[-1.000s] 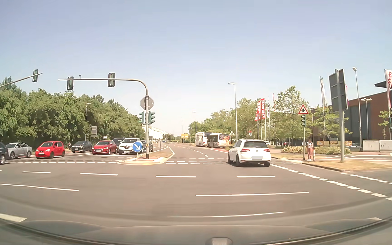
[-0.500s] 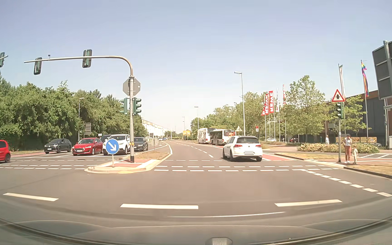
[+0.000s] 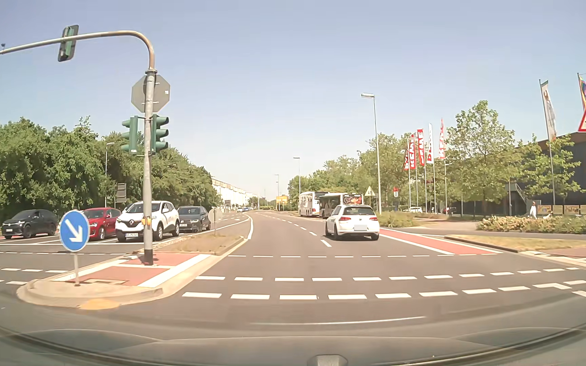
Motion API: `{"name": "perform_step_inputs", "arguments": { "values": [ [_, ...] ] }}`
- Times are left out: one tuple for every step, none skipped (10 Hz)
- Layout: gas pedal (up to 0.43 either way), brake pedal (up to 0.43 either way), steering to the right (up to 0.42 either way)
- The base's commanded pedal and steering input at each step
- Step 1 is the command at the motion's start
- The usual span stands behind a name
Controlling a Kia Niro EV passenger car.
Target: Follow the waypoints while adhering to traffic rules and regulations
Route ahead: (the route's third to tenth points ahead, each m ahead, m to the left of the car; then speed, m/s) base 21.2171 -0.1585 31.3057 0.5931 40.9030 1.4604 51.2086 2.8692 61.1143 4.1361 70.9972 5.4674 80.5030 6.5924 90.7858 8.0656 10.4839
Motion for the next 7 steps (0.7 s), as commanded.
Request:
{"name": "perform_step_inputs", "arguments": {
  "values": [
    [0.26, 0.0, -0.008],
    [0.268, 0.0, -0.008],
    [0.268, 0.0, -0.007],
    [0.28, 0.0, -0.006],
    [0.287, 0.0, -0.006],
    [0.287, 0.0, -0.006],
    [0.287, 0.0, -0.006]
  ]
}}
